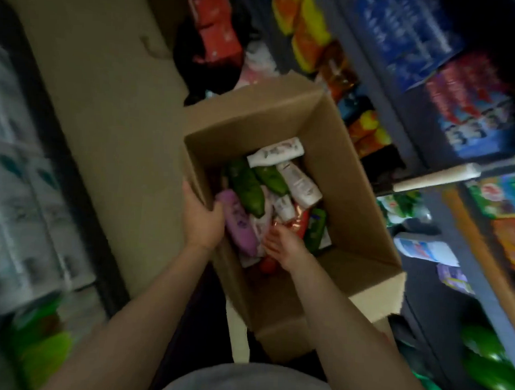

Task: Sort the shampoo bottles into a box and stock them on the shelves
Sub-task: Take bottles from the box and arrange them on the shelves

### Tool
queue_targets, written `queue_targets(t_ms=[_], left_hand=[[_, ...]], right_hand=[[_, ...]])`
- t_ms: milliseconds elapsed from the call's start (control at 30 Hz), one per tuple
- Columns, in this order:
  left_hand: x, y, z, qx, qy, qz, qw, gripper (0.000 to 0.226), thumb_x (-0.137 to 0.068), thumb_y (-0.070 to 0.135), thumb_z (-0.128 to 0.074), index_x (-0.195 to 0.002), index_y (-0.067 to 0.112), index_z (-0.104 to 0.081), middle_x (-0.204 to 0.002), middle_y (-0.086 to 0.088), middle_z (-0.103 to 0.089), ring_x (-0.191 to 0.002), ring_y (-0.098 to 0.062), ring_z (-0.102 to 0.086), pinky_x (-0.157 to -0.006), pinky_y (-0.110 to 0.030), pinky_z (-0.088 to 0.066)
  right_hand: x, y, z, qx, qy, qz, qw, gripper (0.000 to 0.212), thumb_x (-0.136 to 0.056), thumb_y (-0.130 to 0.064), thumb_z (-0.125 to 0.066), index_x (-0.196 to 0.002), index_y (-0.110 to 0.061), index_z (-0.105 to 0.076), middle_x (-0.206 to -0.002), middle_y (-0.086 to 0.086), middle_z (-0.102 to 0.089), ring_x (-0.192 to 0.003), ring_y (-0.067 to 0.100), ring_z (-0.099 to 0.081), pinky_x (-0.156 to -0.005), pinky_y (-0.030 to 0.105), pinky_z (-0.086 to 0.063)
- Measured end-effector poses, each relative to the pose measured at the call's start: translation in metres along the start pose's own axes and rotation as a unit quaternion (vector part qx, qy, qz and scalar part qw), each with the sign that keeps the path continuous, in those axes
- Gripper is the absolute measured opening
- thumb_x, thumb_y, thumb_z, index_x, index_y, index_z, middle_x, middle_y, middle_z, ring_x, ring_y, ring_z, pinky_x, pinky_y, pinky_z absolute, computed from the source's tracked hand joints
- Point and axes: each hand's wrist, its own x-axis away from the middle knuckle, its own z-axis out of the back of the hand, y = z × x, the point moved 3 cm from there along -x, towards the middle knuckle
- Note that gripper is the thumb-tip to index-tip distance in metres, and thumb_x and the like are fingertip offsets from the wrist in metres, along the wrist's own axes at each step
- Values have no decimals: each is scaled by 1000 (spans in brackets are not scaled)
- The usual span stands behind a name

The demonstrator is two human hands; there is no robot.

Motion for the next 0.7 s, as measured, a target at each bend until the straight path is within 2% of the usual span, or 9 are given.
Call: queue_targets(t_ms=[100, 167, 233, 300, 400, 500, 567, 633, 700], left_hand=[[-8, -13, -4, 113, -35, 62, 991, 66, -82, 27, -63, -144, 16, -45, -134, -6, -62, -120, -23, -61, -102, -45, -49], [-9, -19, -2, 137, -34, 61, 988, 59, -85, 23, -64, -141, 16, -49, -126, -4, -66, -112, -19, -64, -97, -41, -54], [-10, -24, 0, 148, -42, 51, 987, 52, -92, 10, -61, -142, 18, -49, -122, -1, -67, -108, -13, -66, -88, -28, -56], [-11, -25, 0, 149, -41, 41, 987, 52, -92, 7, -60, -142, 17, -49, -121, -1, -67, -108, -13, -66, -86, -24, -56], [-14, -28, -4, 143, -43, 38, 988, 62, -83, 22, -60, -143, 16, -46, -129, -6, -64, -117, -20, -63, -100, -43, -52], [-15, -31, -8, 137, -52, 49, 988, 73, -80, 33, -60, -149, 21, -39, -137, -6, -59, -120, -18, -61, -102, -45, -52], [-16, -30, -11, 131, -50, 53, 989, 76, -77, 34, -59, -149, 19, -38, -137, -9, -59, -116, -16, -63, -98, -42, -54], [-17, -28, -15, 128, -45, 46, 990, 78, -73, 37, -58, -146, 17, -39, -135, -13, -59, -116, -23, -62, -99, -46, -52], [-19, -26, -20, 127, -42, 41, 990, 80, -71, 40, -59, -145, 20, -39, -133, -12, -60, -118, -28, -61, -100, -50, -51]], right_hand=[[-31, 13, -12, 103, 29, -4, 994, 17, -101, -16, -50, -87, -13, -59, -78, 4, -57, -64, 15, -53, -51, 21, -45], [-51, 25, -21, 155, 26, -2, 988, 11, -97, -15, -57, -99, -8, -65, -92, 10, -65, -77, 24, -63, -63, 25, -51], [-71, 39, -29, 183, 25, -17, 983, 28, -93, -21, -63, -117, -6, -64, -109, 14, -68, -94, 30, -67, -79, 37, -56], [-75, 48, -39, 128, 4, -67, 990, 38, -93, -29, -64, -126, -10, -61, -110, 13, -66, -85, 26, -66, -70, 36, -54], [-74, 55, -50, 52, 3, -107, 993, 49, -87, -42, -70, -129, -19, -57, -118, 9, -62, -88, 22, -60, -67, 30, -49], [-98, 65, -56, 18, -31, -84, 996, 95, -57, -56, -90, -136, -16, -56, -121, 10, -67, -93, 24, -67, -60, 27, -56], [-106, 58, -62, -6, -61, -52, 997, 110, -44, -54, -96, -139, -19, -54, -121, 12, -69, -93, 25, -71, -69, 33, -59], [-79, 30, -70, -17, -61, -4, 998, 80, -65, -38, -91, -133, -15, -56, -110, 13, -72, -86, 24, -73, -73, 36, -59], [-57, 0, -68, 5, -40, 57, 998, 45, -83, -21, -79, -121, -14, -56, -99, 14, -71, -72, 24, -71, -61, 32, -59]])
